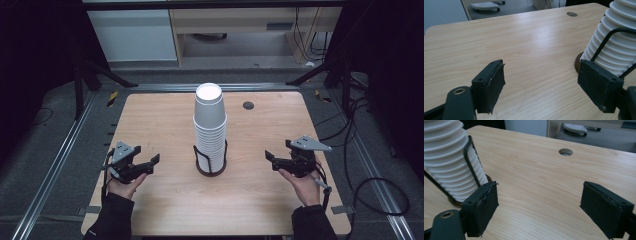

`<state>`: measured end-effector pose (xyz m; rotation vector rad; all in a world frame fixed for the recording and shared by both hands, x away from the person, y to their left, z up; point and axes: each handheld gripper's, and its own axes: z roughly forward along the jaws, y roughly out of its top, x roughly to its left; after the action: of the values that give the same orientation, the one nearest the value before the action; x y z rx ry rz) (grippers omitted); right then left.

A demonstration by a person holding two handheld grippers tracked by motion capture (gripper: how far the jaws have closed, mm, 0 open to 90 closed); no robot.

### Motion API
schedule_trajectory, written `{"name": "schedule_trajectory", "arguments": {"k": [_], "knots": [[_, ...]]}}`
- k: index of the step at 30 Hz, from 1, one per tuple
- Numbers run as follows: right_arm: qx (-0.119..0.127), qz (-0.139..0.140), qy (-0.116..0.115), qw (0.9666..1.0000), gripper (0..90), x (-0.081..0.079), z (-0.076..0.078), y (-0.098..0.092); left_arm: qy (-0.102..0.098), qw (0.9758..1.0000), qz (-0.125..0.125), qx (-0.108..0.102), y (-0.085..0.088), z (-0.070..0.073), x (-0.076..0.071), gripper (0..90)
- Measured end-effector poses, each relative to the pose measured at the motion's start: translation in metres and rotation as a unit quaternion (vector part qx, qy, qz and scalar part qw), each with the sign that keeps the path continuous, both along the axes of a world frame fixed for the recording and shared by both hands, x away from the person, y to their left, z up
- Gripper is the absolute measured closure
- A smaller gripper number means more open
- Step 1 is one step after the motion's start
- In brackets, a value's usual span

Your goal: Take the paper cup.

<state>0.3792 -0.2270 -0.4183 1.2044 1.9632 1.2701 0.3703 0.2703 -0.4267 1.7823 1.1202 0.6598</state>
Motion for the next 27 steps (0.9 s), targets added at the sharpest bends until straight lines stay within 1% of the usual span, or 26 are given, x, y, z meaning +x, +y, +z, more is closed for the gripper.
{"name": "schedule_trajectory", "arguments": {"k": [1,2,3,4,5,6,7,8,9,10,11,12,13,14,16,18,20,22,23,24,25,27], "knots": [[0.0,0.0,0.0,1.0,14.3,0.0,0.0,0.0,0.0,1.0,0.0,0.0,0.0,0.0,0.0,20.7],[0.001,0.002,-0.001,1.0,14.2,0.0,0.001,0.001,0.005,1.0,-0.003,0.002,-0.001,-0.001,0.0,20.7],[0.004,0.01,-0.007,0.9999,14.3,-0.002,0.006,0.003,0.005,1.0,-0.002,0.006,-0.002,-0.002,0.001,20.5],[0.009,0.016,-0.008,0.9998,14.2,-0.003,0.008,0.004,0.007,1.0,-0.004,0.004,-0.002,-0.003,0.001,20.4],[0.013,0.021,-0.011,0.9996,14.3,-0.003,0.011,0.005,0.01,0.9999,-0.006,0.006,-0.003,-0.005,0.002,20.1],[0.022,0.029,-0.019,0.9992,14.4,-0.005,0.017,0.009,0.016,0.9998,-0.007,0.012,-0.004,-0.007,0.003,18.4],[0.022,0.029,-0.019,0.9992,14.4,-0.005,0.017,0.009,0.016,0.9998,-0.007,0.012,-0.004,-0.007,0.003,17.7],[0.024,0.04,-0.022,0.9986,14.1,-0.006,0.024,0.013,0.02,0.9996,-0.008,0.018,-0.004,-0.008,0.004,17.7],[0.024,0.04,-0.022,0.9986,14.1,-0.006,0.024,0.013,0.02,0.9996,-0.008,0.018,-0.004,-0.008,0.004,17.3],[0.025,0.048,-0.029,0.9981,13.8,-0.006,0.031,0.017,0.021,0.9996,-0.004,0.017,-0.003,-0.01,0.004,16.8],[0.025,0.048,-0.029,0.9981,13.8,-0.006,0.031,0.017,0.021,0.9996,-0.004,0.017,-0.003,-0.01,0.004,16.8],[0.034,0.059,-0.036,0.997,13.8,-0.006,0.038,0.021,0.027,0.9995,-0.003,0.019,-0.002,-0.013,0.005,16.7],[0.034,0.059,-0.036,0.997,13.8,-0.006,0.038,0.021,0.027,0.9995,-0.003,0.019,-0.002,-0.013,0.005,16.3],[0.039,0.062,-0.039,0.9965,13.6,-0.006,0.042,0.023,0.03,0.9993,-0.002,0.02,-0.002,-0.014,0.006,16.3],[0.038,0.071,-0.045,0.9957,13.3,-0.004,0.051,0.028,0.036,0.9991,-0.003,0.022,-0.002,-0.016,0.007,15.2],[0.031,0.076,-0.054,0.9952,13.1,-0.002,0.059,0.034,0.042,0.9989,-0.002,0.021,-0.001,-0.017,0.008,14.2],[0.036,0.085,-0.06,0.9939,13.0,-0.001,0.067,0.039,0.045,0.9988,-0.001,0.02,-0.001,-0.019,0.009,14.2],[0.05,0.099,-0.067,0.9915,13.0,0.0,0.078,0.045,0.047,0.9987,0.0,0.02,-0.001,-0.019,0.009,14.2],[0.052,0.105,-0.07,0.9907,12.7,0.0,0.082,0.049,0.048,0.9987,0.0,0.021,-0.001,-0.019,0.009,14.2],[0.051,0.114,-0.076,0.9893,12.3,0.001,0.09,0.055,0.048,0.9986,0.001,0.021,-0.001,-0.019,0.009,14.2],[0.051,0.114,-0.076,0.9893,12.3,0.001,0.09,0.055,0.048,0.9986,0.001,0.021,-0.001,-0.019,0.009,14.2],[0.05,0.124,-0.083,0.9875,11.9,0.001,0.099,0.063,0.049,0.9986,-0.001,0.021,-0.001,-0.019,0.009,14.2]]}}
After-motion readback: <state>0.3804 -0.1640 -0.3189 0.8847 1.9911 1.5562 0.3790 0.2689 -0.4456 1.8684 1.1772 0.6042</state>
